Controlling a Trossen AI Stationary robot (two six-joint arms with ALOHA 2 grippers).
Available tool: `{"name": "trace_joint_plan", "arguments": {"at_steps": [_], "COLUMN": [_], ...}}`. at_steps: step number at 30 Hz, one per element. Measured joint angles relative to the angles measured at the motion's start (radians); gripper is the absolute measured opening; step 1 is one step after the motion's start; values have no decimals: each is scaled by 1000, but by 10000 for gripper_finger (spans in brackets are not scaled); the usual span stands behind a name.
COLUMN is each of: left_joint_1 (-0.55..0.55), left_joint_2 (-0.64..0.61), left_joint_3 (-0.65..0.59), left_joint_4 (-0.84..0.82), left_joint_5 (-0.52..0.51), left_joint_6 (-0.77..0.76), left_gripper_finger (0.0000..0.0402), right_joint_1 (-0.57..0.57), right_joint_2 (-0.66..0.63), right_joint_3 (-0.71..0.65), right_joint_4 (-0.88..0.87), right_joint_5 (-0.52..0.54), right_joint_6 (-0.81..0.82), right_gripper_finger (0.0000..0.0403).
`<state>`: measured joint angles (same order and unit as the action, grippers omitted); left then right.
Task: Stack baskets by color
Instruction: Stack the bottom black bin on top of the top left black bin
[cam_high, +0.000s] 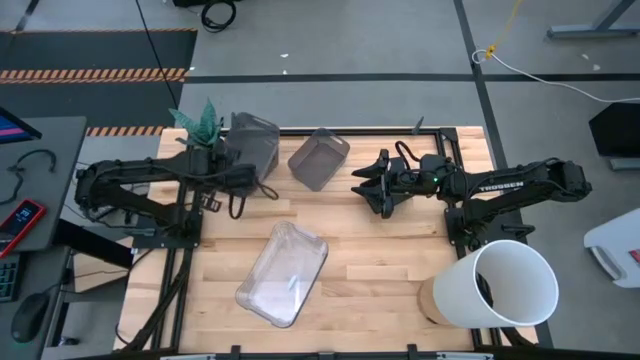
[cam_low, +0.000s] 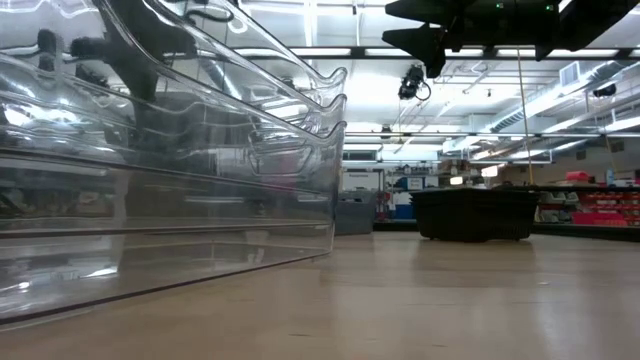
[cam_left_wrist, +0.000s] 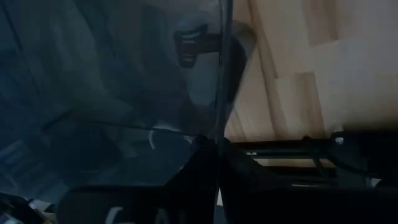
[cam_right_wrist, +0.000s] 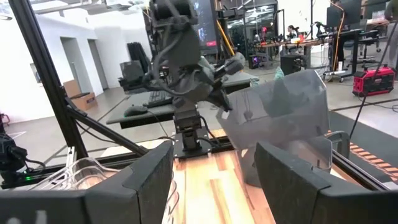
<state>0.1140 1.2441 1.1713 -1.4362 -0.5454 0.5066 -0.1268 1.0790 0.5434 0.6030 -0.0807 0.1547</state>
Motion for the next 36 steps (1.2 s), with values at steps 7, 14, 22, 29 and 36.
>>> {"name": "trace_joint_plan", "arguments": {"at_steps": [7, 14, 22, 29, 36], "left_joint_1": [112, 171, 170, 150, 120], "left_joint_2": [2, 2, 2, -3, -3], "left_joint_3": [0, -133, -283, -231, -201], "left_joint_4": [2, 51, 197, 172, 162], "left_joint_5": [22, -20, -26, 128, 310], "left_joint_6": [129, 248, 334, 221, 61], "left_gripper_finger": [5, 5, 5, 5, 6], "right_joint_1": [0, 0, 0, 0, 0], "right_joint_2": [0, 0, 0, 0, 0], "right_joint_3": [0, 0, 0, 0, 0], "right_joint_4": [-2, -2, 1, 1, 0], "right_joint_5": [0, 0, 0, 0, -1], "right_joint_6": [0, 0, 0, 0, 1], "right_gripper_finger": [231, 231, 231, 231, 231]}}
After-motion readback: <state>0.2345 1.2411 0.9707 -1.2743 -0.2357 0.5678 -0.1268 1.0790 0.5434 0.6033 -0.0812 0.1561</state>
